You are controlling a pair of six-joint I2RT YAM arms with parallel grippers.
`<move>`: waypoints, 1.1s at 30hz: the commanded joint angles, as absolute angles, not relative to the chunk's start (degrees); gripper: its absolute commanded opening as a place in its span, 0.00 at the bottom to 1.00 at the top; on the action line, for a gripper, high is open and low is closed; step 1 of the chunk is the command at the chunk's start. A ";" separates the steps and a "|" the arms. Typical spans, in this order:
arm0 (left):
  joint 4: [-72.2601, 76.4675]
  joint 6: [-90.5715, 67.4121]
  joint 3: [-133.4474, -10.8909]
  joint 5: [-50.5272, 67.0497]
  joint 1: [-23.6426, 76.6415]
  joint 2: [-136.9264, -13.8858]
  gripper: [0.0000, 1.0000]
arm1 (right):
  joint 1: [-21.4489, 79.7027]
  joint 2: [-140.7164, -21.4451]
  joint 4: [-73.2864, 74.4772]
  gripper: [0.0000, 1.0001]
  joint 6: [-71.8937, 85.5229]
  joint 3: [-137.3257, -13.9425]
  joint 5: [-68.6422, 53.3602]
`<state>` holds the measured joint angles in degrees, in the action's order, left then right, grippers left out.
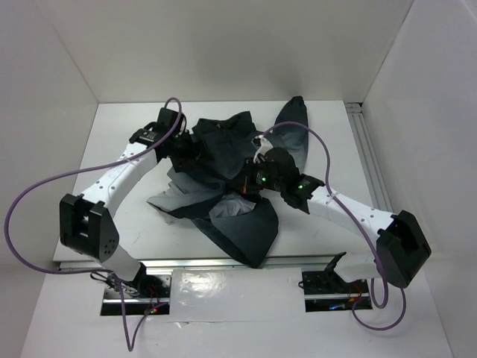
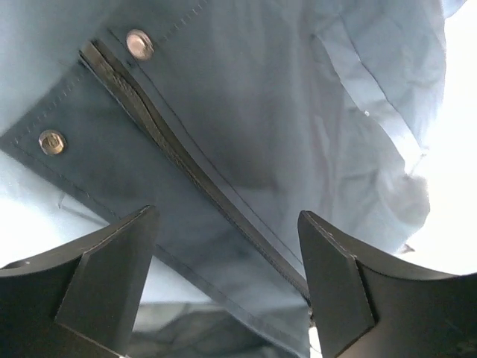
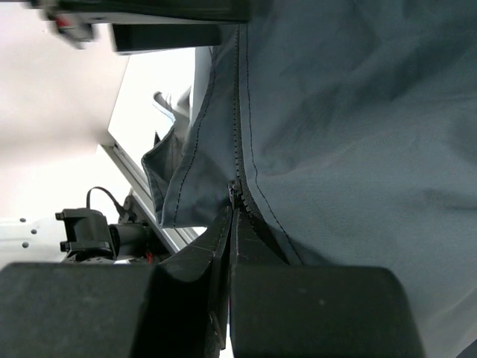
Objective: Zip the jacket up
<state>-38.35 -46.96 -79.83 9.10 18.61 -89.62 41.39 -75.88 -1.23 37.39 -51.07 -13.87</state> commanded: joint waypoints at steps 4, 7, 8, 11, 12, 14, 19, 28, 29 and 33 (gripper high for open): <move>-35.51 -48.87 -81.30 7.29 19.25 -94.39 0.85 | 42.01 -72.16 -1.05 0.00 36.30 -50.98 -12.74; -34.37 -49.39 -81.30 6.59 19.25 -94.39 0.82 | 42.01 -71.63 -1.05 0.00 36.30 -50.45 -12.22; -33.67 -49.39 -81.30 6.59 19.25 -94.39 0.80 | 42.01 -71.63 -0.53 0.00 36.30 -50.45 -12.22; -33.05 -49.39 -80.77 6.59 19.25 -94.39 0.61 | 42.01 -71.63 -0.53 0.00 36.30 -50.45 -12.74; -33.05 -49.39 -81.29 6.07 19.25 -94.39 0.53 | 42.01 -71.63 -0.53 0.00 36.30 -50.45 -12.74; -33.05 -49.39 -81.83 6.06 19.25 -94.39 0.28 | 42.01 -71.63 -0.53 0.00 36.30 -50.45 -12.74; -33.05 -47.47 -88.57 5.54 19.25 -95.01 0.00 | 42.01 -72.15 -1.05 0.00 35.25 -51.06 -13.36; -38.93 -36.04 -120.11 -4.13 18.20 -98.34 0.00 | 42.01 -79.88 2.44 0.00 27.78 -70.55 -12.66; -38.94 -35.51 -127.11 -4.74 16.71 -98.87 0.00 | 41.49 -81.55 2.98 0.00 26.12 -76.23 -12.66; -37.63 -35.59 -141.13 -1.51 10.48 -100.37 0.00 | 41.48 -83.84 5.44 0.00 24.17 -87.27 -14.14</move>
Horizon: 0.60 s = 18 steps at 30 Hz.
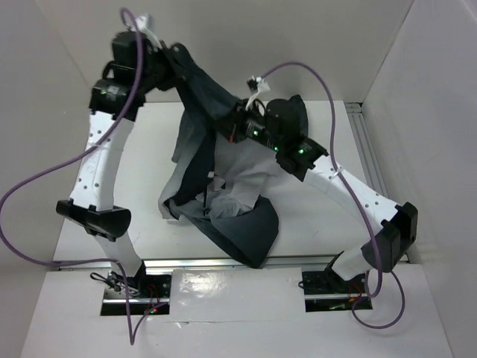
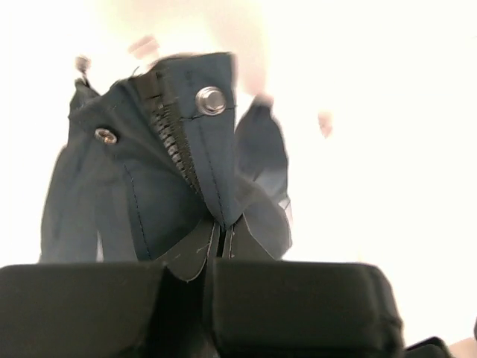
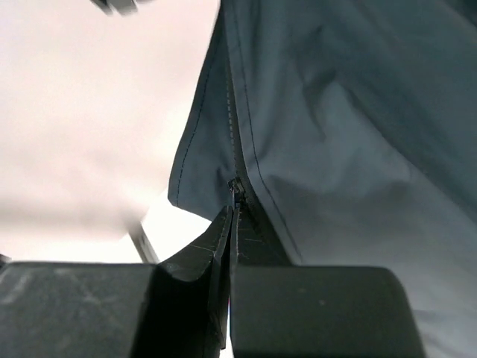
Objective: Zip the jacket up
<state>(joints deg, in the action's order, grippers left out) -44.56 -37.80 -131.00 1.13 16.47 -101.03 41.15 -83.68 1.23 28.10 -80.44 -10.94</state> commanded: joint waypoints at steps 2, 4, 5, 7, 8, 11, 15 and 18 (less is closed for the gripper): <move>-36.05 -36.38 -141.15 -0.97 8.54 -99.07 0.00 | 41.48 -83.85 4.23 0.00 25.56 -86.75 -15.81; -34.28 -36.91 -139.67 -0.44 6.86 -97.74 0.00 | 42.18 -83.23 2.21 0.00 27.76 -81.15 -18.79; -34.28 -36.91 -139.66 0.08 6.07 -97.21 0.00 | 42.80 -82.28 1.07 0.00 28.99 -77.99 -18.81; -34.28 -36.91 -138.17 0.61 4.92 -96.68 0.00 | 44.64 -80.16 -4.18 0.00 33.82 -65.96 -19.34; -33.76 -36.91 -137.38 0.62 4.23 -95.98 0.00 | 45.17 -78.94 -5.96 0.00 37.75 -62.09 -20.21; -33.13 -36.91 -135.97 0.62 3.52 -95.45 0.00 | 47.10 -76.91 -12.28 0.00 43.05 -49.42 -20.74; -33.13 -36.91 -135.97 1.66 2.29 -95.45 0.00 | 48.16 -74.27 -11.26 0.00 45.01 -44.65 -18.72; -32.52 -36.91 -136.66 1.67 0.28 -95.45 0.00 | 46.59 -73.65 -3.45 0.00 39.15 -50.34 -13.20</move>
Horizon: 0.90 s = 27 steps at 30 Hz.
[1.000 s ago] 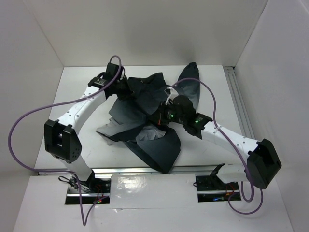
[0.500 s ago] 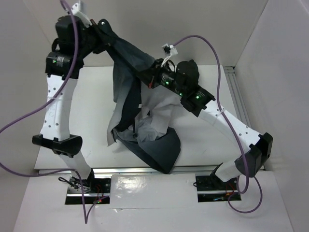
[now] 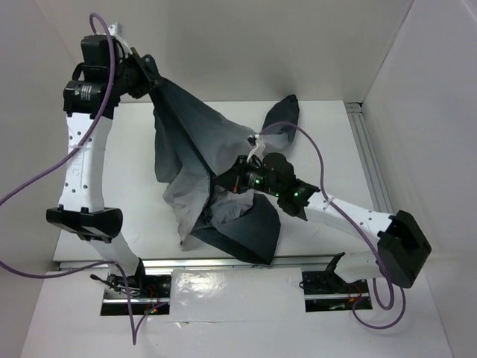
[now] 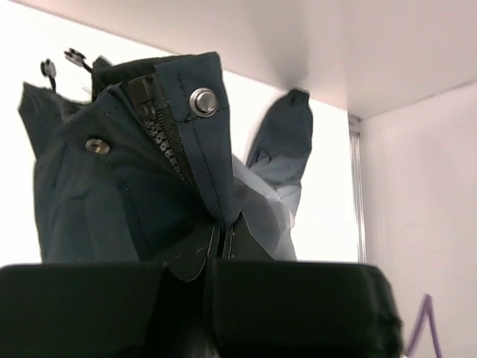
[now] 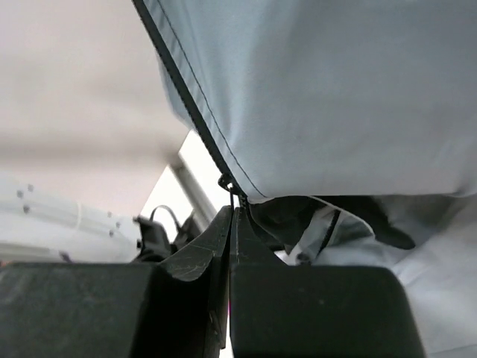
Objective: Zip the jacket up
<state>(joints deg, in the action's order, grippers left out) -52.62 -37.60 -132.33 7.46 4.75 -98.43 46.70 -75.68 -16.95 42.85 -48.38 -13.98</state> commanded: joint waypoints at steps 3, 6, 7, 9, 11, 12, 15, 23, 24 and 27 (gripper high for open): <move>-32.52 -37.62 -137.72 3.42 -2.19 -94.93 0.00 | 41.06 -74.17 2.52 0.00 33.51 -62.19 -10.82; -31.99 -39.02 -139.92 5.27 -5.70 -94.92 0.00 | 34.66 -77.60 4.64 0.00 27.52 -76.25 -12.73; -31.99 -39.98 -140.44 6.58 -6.76 -94.40 0.00 | 33.24 -78.83 5.18 0.00 26.47 -80.03 -13.96; -31.29 -41.39 -141.50 7.73 -9.48 -93.79 0.00 | 30.34 -81.99 5.97 0.00 24.18 -89.80 -17.12; -30.76 -42.45 -140.37 10.27 -11.77 -92.99 0.00 | 29.71 -82.53 5.98 0.00 22.33 -93.08 -18.45; -30.24 -42.45 -139.67 11.07 -11.78 -92.38 0.00 | 29.71 -82.53 5.98 0.00 22.32 -93.08 -20.72; -30.23 -42.45 -134.50 13.44 -12.30 -92.37 0.00 | 29.71 -81.13 4.75 0.00 22.32 -84.43 -26.17; -29.88 -36.22 -118.05 13.02 -12.30 -91.14 0.00 | 37.25 -76.56 -9.02 0.00 35.58 -44.67 -35.25; -31.62 -35.25 -117.43 11.96 -12.30 -91.75 0.00 | 38.14 -75.94 -8.44 0.00 37.07 -43.00 -33.85; -33.74 -32.26 -116.02 8.11 -12.30 -91.76 0.00 | 41.21 -76.46 -10.71 0.00 40.50 -38.33 -32.17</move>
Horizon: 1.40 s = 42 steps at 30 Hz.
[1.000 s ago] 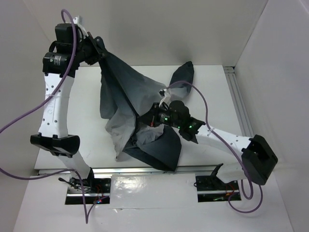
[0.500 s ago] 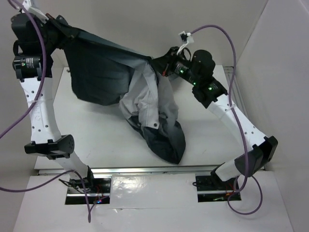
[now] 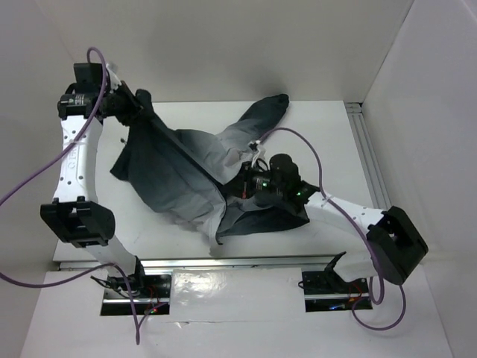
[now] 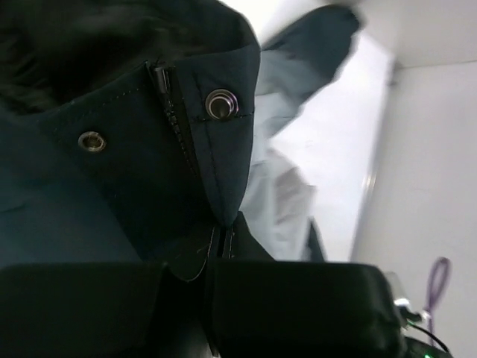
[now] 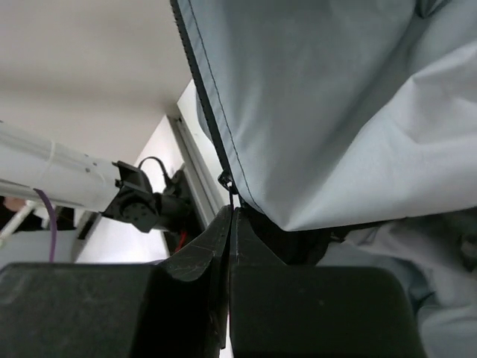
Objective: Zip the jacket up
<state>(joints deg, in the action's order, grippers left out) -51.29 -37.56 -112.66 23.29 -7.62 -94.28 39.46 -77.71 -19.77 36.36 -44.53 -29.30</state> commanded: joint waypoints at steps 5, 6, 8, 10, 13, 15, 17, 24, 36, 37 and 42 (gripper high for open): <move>-35.50 -30.68 -111.89 2.90 -13.36 -89.48 0.00 | 47.97 -84.80 -13.89 0.00 40.26 -43.30 -32.17; -35.51 -30.67 -111.88 2.38 -14.32 -88.69 0.00 | 48.77 -86.21 -13.89 0.00 40.25 -44.90 -31.56; -36.20 -30.67 -111.36 0.71 -15.03 -88.68 0.00 | 50.09 -91.12 -16.34 0.00 39.64 -49.62 -31.55; -36.21 -30.67 -111.36 -0.96 -15.64 -88.15 0.00 | 50.62 -95.95 -17.14 0.00 38.94 -55.43 -32.95; -37.43 -30.67 -111.36 -3.60 -16.17 -88.15 0.00 | 52.12 -104.92 -14.26 0.00 36.22 -68.52 -32.96; -38.06 -30.67 -112.06 -6.41 -16.69 -87.54 0.00 | 52.65 -109.85 -11.87 0.00 34.80 -76.59 -32.00; -38.06 -30.67 -112.58 -9.30 -17.31 -87.01 0.00 | 52.65 -112.83 -11.26 0.00 34.80 -79.88 -31.46; -38.85 -30.15 -113.64 -10.72 -17.84 -87.53 0.00 | 49.23 -106.91 -11.42 0.00 34.80 -68.09 -28.83; -38.85 -29.62 -113.64 -5.91 -17.84 -89.12 0.00 | 45.97 -89.38 -1.68 0.00 29.19 -51.33 -27.86; -38.85 -29.62 -113.64 -4.24 -17.84 -89.12 0.00 | 45.97 -88.86 -1.67 0.00 29.18 -51.33 -27.86; -40.08 -26.81 -116.36 0.70 -10.39 -92.29 0.00 | 45.97 -88.25 1.75 0.00 27.25 -54.76 -28.48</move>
<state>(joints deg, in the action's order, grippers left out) -57.43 -31.16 -110.91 5.76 -12.16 -90.96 46.46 -89.34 -16.73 31.31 -56.21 -25.10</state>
